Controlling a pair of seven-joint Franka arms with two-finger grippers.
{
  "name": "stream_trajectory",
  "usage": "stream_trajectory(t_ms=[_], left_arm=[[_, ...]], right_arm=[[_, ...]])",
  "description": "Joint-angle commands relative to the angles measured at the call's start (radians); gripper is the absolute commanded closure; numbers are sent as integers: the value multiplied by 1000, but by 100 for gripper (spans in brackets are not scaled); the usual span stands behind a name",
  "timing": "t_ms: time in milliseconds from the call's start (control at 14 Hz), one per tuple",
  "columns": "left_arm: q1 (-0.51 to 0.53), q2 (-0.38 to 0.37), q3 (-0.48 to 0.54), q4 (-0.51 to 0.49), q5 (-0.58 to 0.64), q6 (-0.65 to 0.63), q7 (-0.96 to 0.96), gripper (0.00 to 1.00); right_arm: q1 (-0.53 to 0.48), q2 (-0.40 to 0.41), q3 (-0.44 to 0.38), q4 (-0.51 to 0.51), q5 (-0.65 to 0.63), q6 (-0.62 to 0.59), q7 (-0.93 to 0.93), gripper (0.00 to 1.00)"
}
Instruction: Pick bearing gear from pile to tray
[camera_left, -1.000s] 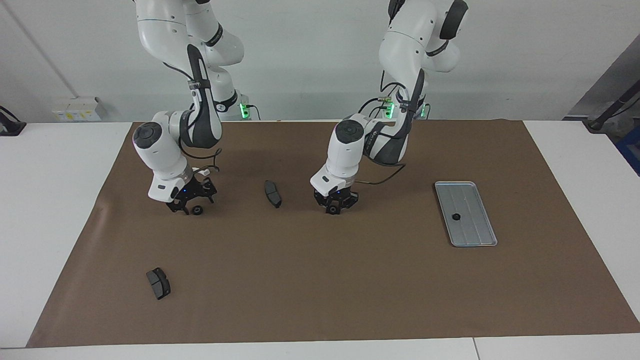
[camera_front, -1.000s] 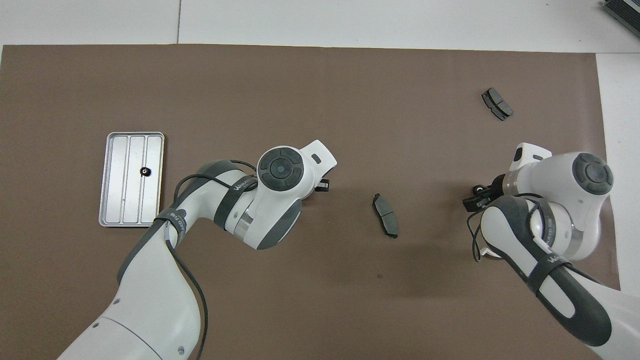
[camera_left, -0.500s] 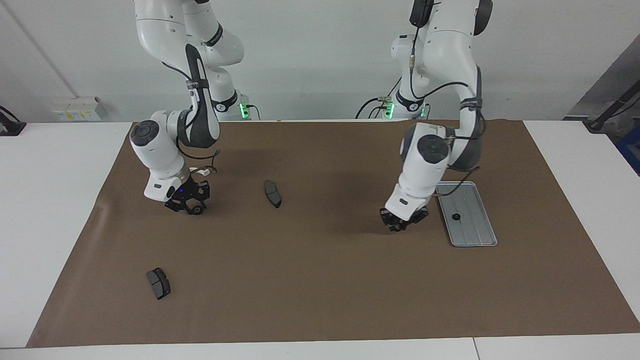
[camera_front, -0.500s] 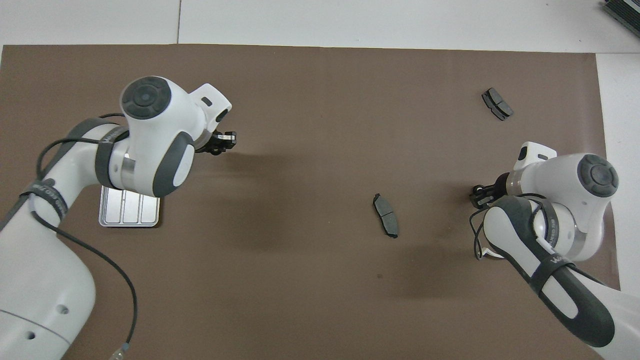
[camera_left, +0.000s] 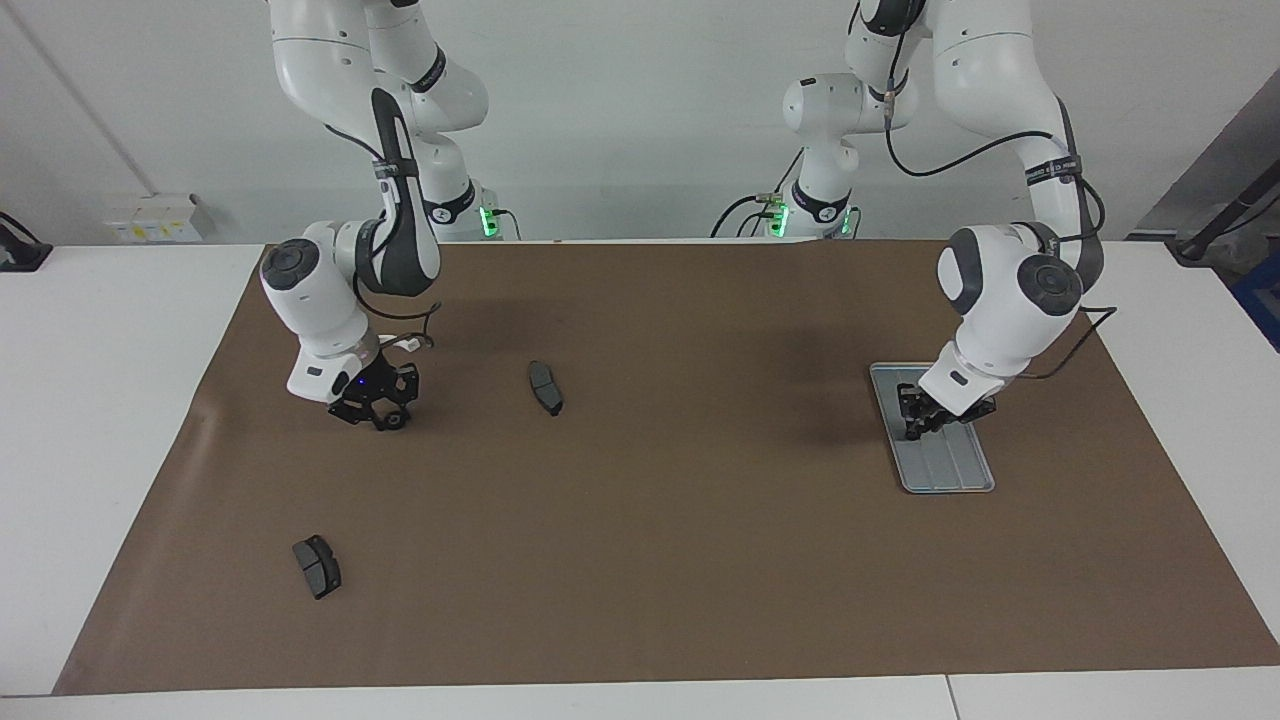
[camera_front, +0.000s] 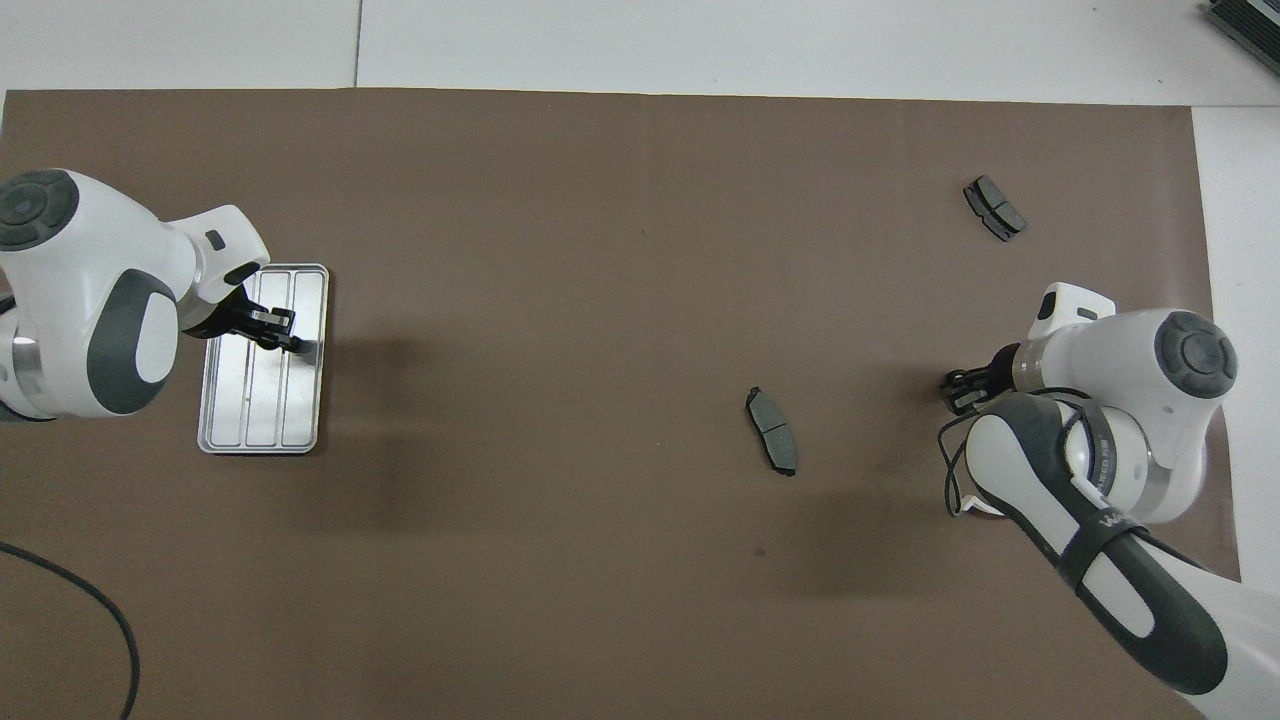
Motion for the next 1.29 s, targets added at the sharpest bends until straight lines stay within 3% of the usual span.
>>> stream_trajectory(t_ms=[0,71,214,286,500,714,1000,1214], left_arm=[[37,-63,-11,-99,7,30,86,81],[37,-68,-11,-114,7,41,88,70],[37,-71,-11,-124,7,49,88,10],[32,-69,-11,-121,7,52,88,0],[18,-68,-14,-99,7,78,75,0],[-38,-66,-24,-58,-1,73,-60,0],[-163,-62,-24,-36,-1,76,-309,0],[-227,-59,-24,-23,-1,78,-430,0]], right_arm=[[1,-14,4,-24,1,23,37,100],[1,-14,4,-21,1,21,56,100],[3,-18,4,2,3,3,77,100],[6,-29,5,25,3,-38,105,100],[15,-43,30,170,3,-228,267,100],[17,-34,126,273,1,-321,517,100],[20,-21,304,298,0,-287,883,100],[29,20,419,301,-2,-195,1112,100]])
